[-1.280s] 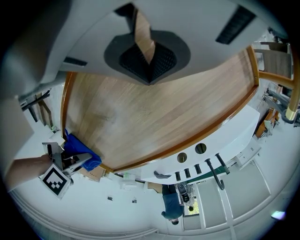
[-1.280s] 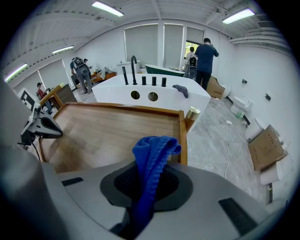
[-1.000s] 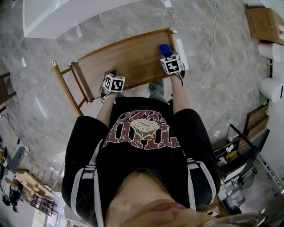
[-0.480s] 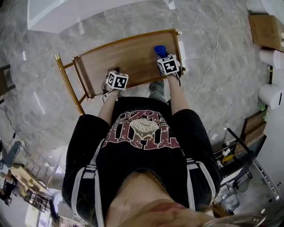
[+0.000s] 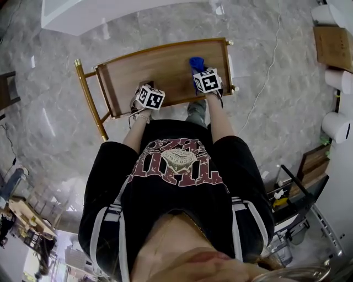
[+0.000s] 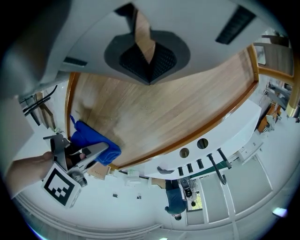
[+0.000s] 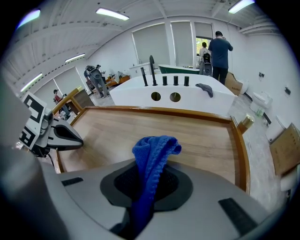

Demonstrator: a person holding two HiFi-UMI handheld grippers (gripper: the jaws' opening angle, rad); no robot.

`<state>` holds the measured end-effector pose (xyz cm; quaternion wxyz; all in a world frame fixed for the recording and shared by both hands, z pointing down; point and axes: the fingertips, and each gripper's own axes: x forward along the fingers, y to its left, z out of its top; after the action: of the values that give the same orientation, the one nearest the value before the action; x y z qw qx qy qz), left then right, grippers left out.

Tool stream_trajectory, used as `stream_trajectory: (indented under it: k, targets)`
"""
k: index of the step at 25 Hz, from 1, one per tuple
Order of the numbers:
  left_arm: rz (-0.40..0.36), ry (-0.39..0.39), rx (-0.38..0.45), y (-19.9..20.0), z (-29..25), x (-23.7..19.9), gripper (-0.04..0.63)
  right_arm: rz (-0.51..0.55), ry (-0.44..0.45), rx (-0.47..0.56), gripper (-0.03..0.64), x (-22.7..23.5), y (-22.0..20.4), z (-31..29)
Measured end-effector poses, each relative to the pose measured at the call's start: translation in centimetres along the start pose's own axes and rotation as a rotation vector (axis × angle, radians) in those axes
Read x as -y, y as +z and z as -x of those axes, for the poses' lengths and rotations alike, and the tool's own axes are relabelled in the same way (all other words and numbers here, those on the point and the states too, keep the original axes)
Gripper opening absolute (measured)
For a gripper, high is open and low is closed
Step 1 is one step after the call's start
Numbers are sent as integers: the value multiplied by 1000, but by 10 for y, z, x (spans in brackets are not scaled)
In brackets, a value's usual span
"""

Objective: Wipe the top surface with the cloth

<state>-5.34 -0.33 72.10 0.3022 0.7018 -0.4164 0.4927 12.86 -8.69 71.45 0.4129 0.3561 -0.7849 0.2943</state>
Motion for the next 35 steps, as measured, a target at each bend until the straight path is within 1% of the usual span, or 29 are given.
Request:
stream_trajectory:
  k: [4, 10, 16, 22, 28, 32, 35]
  targets:
    - [-2, 5, 25, 1, 10, 2, 49, -6, 17, 4, 55, -10, 3, -2]
    - [48, 0, 34, -12, 19, -1, 49, 0, 44, 5, 55, -22, 7, -5]
    - [36, 36, 23, -31, 24, -9, 49, 30, 94, 0, 55, -51, 15, -16]
    - [67, 55, 24, -49, 32, -14, 49, 69, 143, -7, 55, -81, 20, -26]
    - [123, 71, 21, -61, 37, -18, 49, 121, 183, -16, 55, -101, 25, -34]
    - [155, 87, 26, -71, 44, -24, 49, 122, 207, -21, 55, -113, 30, -38]
    - [179, 90, 24, -79, 50, -28, 49, 144, 228, -26, 55, -126, 36, -40]
